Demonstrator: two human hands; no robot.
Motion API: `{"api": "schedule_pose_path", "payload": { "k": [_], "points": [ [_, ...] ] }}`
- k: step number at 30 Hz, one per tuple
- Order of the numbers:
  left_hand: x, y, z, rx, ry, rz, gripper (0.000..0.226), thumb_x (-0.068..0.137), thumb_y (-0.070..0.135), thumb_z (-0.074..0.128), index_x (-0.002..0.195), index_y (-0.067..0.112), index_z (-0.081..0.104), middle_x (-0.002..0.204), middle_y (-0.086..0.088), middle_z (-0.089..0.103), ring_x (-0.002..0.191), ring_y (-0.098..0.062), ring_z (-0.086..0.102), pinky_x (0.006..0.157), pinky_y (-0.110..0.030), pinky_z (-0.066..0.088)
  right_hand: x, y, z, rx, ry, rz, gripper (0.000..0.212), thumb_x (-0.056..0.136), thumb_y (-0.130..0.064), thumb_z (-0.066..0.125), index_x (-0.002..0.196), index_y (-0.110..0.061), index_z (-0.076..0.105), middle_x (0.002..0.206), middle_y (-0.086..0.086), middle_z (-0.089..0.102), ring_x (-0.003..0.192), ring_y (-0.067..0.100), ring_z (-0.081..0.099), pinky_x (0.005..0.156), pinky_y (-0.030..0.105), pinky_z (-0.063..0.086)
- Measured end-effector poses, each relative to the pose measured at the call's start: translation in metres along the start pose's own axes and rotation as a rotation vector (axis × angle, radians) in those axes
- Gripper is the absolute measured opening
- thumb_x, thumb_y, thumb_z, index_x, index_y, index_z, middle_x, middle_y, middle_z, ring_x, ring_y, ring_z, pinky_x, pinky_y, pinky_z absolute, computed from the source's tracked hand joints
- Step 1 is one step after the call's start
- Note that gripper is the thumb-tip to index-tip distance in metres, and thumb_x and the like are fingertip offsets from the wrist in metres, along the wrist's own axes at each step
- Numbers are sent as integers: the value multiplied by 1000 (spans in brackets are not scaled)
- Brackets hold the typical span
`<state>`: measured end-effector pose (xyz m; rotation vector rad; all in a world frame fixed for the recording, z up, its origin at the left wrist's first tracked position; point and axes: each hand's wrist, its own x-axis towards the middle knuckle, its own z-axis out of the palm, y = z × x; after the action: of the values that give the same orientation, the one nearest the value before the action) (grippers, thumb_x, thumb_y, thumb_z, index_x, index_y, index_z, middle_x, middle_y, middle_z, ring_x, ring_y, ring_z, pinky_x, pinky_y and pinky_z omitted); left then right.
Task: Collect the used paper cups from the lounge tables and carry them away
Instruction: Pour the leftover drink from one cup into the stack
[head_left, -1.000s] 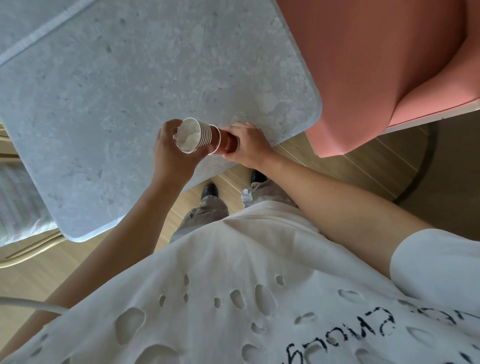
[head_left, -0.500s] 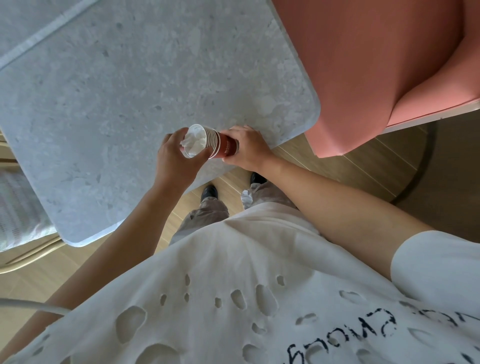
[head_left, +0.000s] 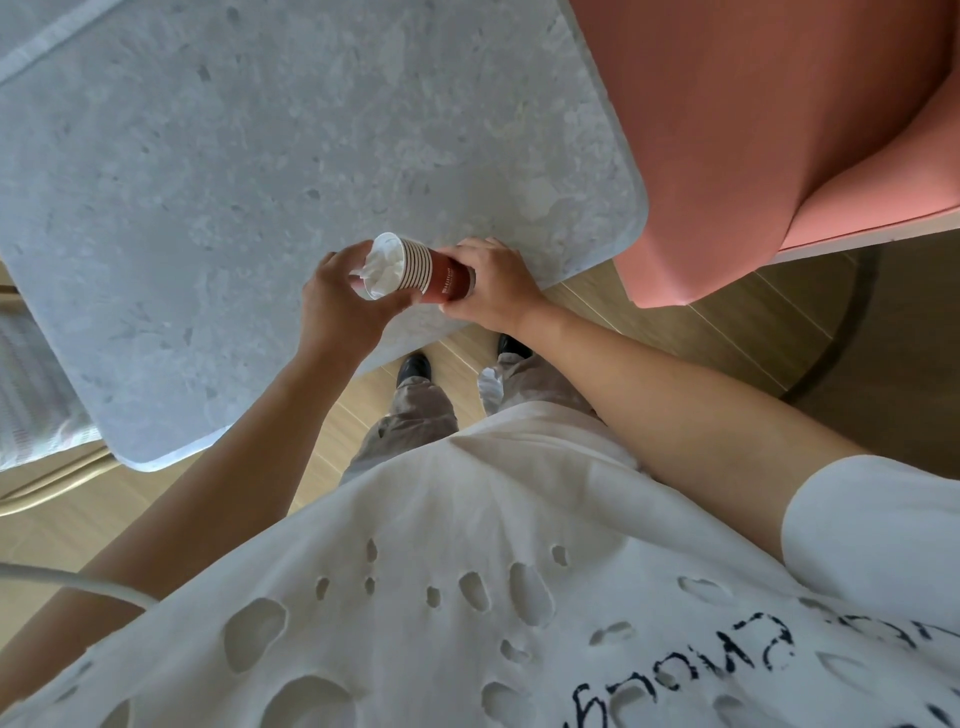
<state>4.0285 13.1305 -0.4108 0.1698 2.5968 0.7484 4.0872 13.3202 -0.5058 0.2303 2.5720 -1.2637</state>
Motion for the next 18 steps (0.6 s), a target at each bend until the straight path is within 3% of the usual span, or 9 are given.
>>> {"api": "schedule_pose_path", "payload": {
  "k": [8,15,18],
  "points": [
    [1,11,9,-39,49,6,77,72,31,98,140,15,66,128,-8,68,110,-20,68,97,-33,56,-1,3,-2,52,16,-6,61,72,-51,80,122,-18,73,106,1,74,98,24,66,94,47,54],
    [1,16,13,-41,68,1,79,68,34,100,137,17,67,127,-5,67,110,-20,68,96,-37,56,0,2,-10,52,-5,22,52,69,-33,92,115,-17,76,104,1,75,97,25,65,93,46,53],
    [-7,12,13,-58,80,6,80,66,34,101,136,15,67,126,-6,66,108,-21,67,93,-31,54,-1,-3,-12,29,-19,17,55,68,-31,93,119,-17,76,106,0,75,99,25,64,94,46,52]
  ]
}}
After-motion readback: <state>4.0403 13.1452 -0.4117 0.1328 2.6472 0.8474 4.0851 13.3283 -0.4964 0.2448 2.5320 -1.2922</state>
